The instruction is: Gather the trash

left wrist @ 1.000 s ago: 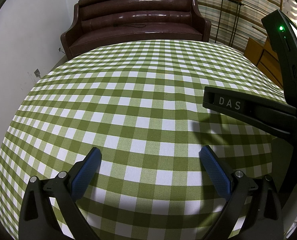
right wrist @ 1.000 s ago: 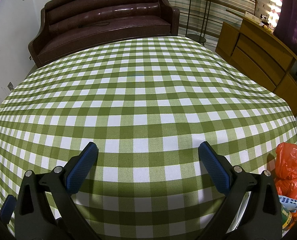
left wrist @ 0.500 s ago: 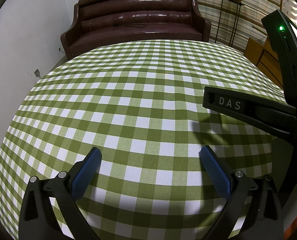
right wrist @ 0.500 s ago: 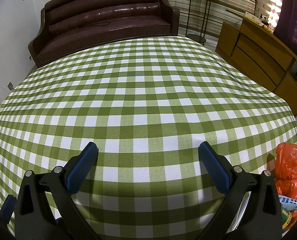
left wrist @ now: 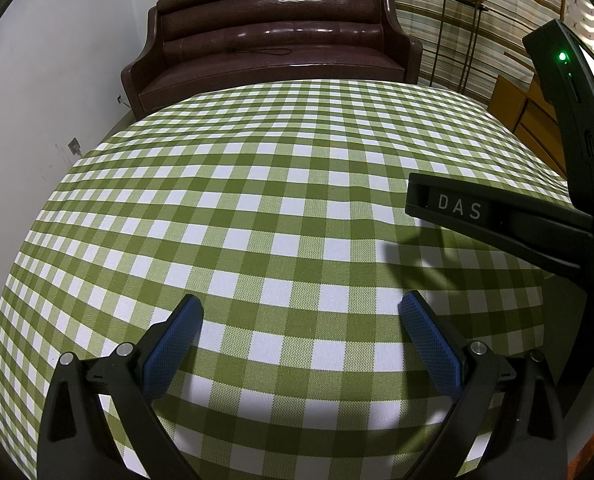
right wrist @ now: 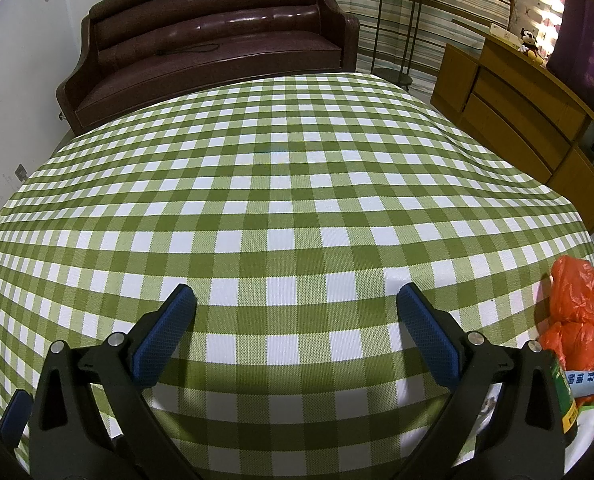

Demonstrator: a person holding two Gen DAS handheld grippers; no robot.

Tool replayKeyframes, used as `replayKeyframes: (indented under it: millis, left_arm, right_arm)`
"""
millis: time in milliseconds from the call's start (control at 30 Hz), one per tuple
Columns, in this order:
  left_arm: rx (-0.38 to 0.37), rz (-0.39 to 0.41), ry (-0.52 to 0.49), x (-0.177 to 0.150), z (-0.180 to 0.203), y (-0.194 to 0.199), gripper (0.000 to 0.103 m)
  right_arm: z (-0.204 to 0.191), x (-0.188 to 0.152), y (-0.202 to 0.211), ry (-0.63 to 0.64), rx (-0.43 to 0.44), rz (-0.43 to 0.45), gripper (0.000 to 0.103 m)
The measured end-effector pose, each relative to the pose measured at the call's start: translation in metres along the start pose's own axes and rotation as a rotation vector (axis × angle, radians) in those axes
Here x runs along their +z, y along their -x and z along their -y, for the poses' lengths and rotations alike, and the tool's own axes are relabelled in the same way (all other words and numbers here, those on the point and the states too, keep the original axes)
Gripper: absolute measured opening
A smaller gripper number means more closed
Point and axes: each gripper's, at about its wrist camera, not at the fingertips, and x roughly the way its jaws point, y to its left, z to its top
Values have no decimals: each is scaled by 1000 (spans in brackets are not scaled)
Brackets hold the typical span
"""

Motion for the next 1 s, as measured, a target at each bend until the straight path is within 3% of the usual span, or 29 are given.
replayKeyframes:
  millis: [1000]
  left_arm:
    - [-1,1,-1,0,-1,0,97]
  right_arm:
    - [1,0,-1,0,1,1,99]
